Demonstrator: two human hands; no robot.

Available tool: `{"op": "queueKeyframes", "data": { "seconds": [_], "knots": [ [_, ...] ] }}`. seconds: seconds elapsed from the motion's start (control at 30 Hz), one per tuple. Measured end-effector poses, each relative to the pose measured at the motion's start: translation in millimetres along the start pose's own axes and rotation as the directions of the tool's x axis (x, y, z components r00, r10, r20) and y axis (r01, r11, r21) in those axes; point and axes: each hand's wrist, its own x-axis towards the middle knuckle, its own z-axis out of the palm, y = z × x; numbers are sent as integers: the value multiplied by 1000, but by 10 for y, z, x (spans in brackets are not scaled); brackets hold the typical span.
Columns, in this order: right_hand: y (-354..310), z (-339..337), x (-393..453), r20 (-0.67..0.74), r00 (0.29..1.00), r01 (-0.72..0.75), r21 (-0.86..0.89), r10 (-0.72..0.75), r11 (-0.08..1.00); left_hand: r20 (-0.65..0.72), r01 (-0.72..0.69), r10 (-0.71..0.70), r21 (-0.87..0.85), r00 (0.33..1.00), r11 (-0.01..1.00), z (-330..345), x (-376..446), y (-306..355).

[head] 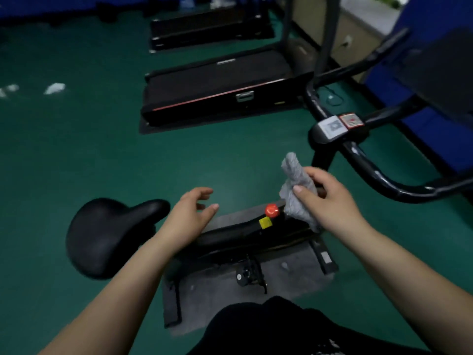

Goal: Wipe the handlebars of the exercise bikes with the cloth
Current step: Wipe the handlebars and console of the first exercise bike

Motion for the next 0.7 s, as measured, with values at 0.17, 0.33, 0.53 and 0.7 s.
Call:
{"op": "queueKeyframes", "data": {
  "seconds": [0.17,0.33,0.53,0.7],
  "knots": [
    [-199,-631,321,-258,961,56,-182,-102,982,77,-189,191,-26,979,982,238,703,622],
    [-90,-1168,651,-346,933,-20,-318,-96,948,119,-344,348,-54,930,938,575,1218,1235],
    [143,-1164,760,-82,996,-6,-504,-41,864,58,-578,579,-30,813,815,865,1531,1700],
    [188,-1030,611,63,996,-25,-532,68,846,100,-702,701,-29,706,712,1033,1635,1811]
  ]
}}
